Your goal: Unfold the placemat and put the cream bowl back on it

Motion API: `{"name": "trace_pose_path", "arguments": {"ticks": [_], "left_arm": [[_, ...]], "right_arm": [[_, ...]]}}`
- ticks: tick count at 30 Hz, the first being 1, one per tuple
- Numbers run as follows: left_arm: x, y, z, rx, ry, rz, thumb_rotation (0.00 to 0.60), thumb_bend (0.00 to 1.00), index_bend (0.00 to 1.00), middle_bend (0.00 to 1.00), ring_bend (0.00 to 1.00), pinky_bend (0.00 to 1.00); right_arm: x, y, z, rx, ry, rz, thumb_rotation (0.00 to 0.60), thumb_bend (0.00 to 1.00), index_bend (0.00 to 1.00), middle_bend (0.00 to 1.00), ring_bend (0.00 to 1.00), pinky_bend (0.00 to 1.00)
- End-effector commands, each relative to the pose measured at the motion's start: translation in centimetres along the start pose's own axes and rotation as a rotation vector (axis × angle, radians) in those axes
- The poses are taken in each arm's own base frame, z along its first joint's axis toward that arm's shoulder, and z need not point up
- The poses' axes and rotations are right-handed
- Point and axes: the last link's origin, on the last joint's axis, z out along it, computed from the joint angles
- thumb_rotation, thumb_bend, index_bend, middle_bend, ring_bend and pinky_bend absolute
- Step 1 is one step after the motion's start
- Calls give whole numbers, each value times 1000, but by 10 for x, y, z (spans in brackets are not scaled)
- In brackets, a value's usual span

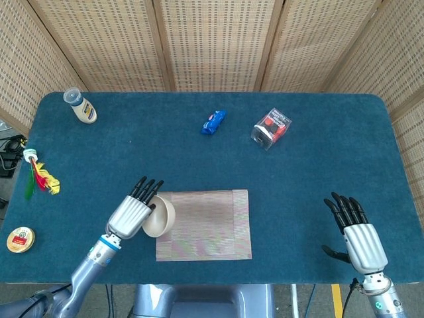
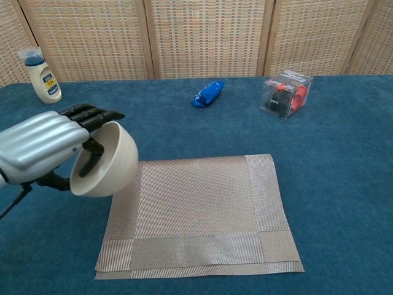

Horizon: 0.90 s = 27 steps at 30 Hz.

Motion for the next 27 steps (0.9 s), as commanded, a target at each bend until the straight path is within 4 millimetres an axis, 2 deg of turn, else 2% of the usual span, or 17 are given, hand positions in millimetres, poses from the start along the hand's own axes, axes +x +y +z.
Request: {"name": "trace_pose_path", "arguments": {"ticks": [1, 3, 9, 15, 21, 27], "left_arm": [[-7, -36, -14, 69, -25, 22, 600, 462, 681, 0, 0, 0], [-13, -71, -28, 138, -55, 39, 600, 462, 680, 0, 0, 0], [-26, -115, -52, 220, -106, 56, 600, 461, 674, 0, 0, 0], [-42, -150, -75, 308, -186, 49, 600, 461, 662, 0, 0, 0], [-49, -162, -84, 314, -222, 98, 600, 458, 612, 0, 0, 0], [-56, -164, -87, 321, -255, 87, 600, 453, 524, 0, 0, 0]], "right_arm": [[-1, -1, 0, -2, -1, -3, 600, 170, 90, 0, 0, 0], [-1, -2, 0, 1, -3, -6, 600, 170, 90, 0, 0, 0], [-3, -2, -1, -3, -9, -11, 600, 169, 90, 0, 0, 0], [-2, -2, -1, -4, -7, -12, 600, 169, 90, 0, 0, 0], [-4, -2, 0, -7, -15, -16, 600, 169, 90, 0, 0, 0], [-4, -3, -1, -7, -14, -17, 600, 169, 90, 0, 0, 0]]}}
